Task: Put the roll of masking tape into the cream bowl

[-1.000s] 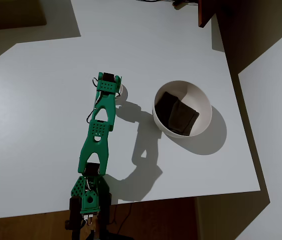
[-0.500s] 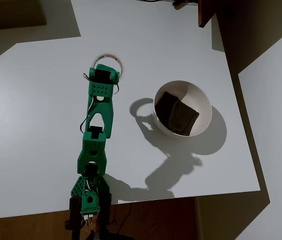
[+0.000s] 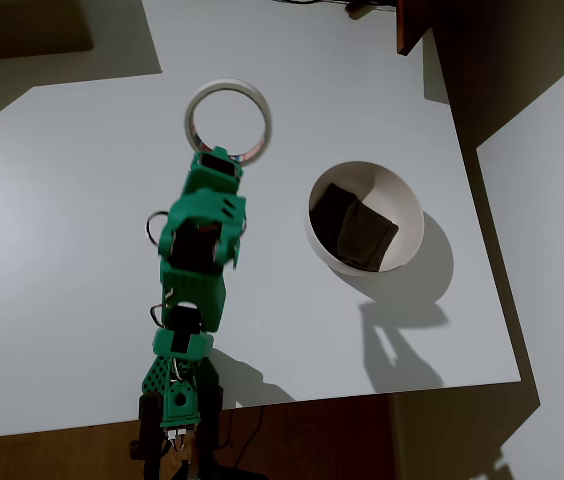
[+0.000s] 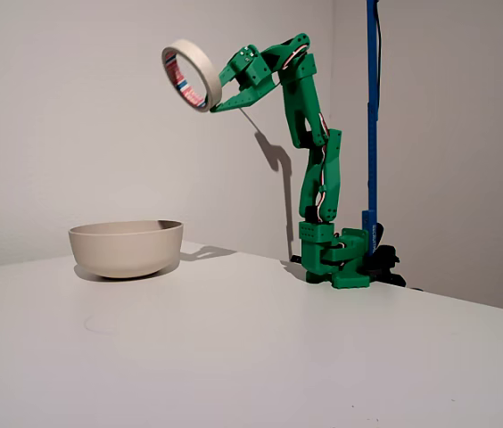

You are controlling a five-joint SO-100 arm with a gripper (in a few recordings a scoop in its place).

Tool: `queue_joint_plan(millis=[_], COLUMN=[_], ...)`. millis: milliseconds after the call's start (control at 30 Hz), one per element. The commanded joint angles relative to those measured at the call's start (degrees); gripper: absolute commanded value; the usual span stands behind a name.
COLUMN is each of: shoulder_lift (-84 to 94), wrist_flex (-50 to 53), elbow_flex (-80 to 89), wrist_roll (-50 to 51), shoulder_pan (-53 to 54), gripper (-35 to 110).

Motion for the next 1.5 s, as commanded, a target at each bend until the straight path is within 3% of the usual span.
queue_joint_plan(millis=[0, 233, 567, 833, 1467], shoulder_lift=[6.4, 1.9, -17.7, -32.5, -51.8], wrist_flex=[-0.4, -4.7, -19.1, -25.4, -24.4], elbow_flex=[-2.6, -2.6, -2.6, -2.7, -2.7], wrist_roll=[-1.6, -5.0, -9.8, -14.7, -16.9], shoulder_pan=[7.5, 22.4, 39.5, 42.5, 44.1], gripper=[-8, -8, -8, -8, -8])
